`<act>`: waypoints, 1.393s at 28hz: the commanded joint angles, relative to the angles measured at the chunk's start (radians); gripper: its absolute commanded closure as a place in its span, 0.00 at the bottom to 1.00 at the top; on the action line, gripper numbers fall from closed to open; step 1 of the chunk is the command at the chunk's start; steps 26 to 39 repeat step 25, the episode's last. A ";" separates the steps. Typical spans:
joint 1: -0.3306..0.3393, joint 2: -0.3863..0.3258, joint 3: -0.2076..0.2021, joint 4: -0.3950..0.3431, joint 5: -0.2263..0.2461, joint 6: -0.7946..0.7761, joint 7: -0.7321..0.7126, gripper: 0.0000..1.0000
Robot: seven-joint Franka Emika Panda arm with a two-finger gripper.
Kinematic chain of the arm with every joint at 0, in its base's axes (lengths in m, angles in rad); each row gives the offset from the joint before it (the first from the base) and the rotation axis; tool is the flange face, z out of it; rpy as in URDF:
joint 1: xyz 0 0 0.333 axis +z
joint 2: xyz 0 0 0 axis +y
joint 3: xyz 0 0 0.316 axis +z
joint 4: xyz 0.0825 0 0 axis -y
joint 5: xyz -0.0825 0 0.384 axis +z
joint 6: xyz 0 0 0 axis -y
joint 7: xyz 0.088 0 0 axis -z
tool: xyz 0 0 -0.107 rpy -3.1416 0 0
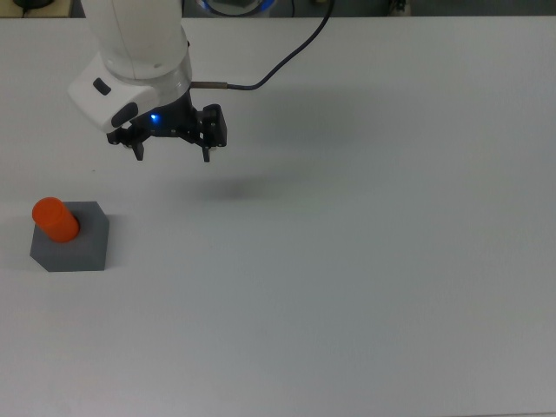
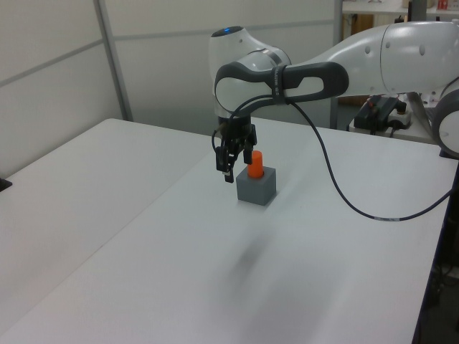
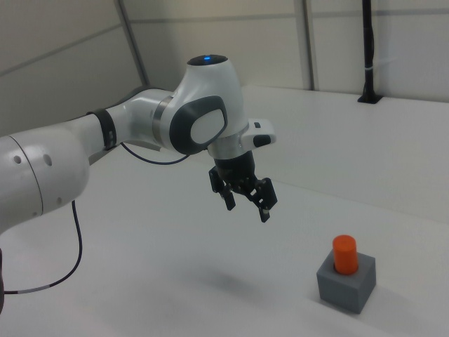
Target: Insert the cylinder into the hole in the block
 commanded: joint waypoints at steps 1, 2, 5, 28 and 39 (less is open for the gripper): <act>0.007 -0.013 -0.003 -0.001 -0.017 -0.032 0.015 0.00; 0.007 -0.013 -0.003 -0.001 -0.017 -0.032 0.014 0.00; 0.007 -0.012 -0.003 -0.003 -0.025 -0.032 0.014 0.00; 0.000 -0.007 -0.007 -0.001 -0.037 -0.030 0.011 0.00; 0.000 -0.007 -0.007 -0.001 -0.037 -0.030 0.011 0.00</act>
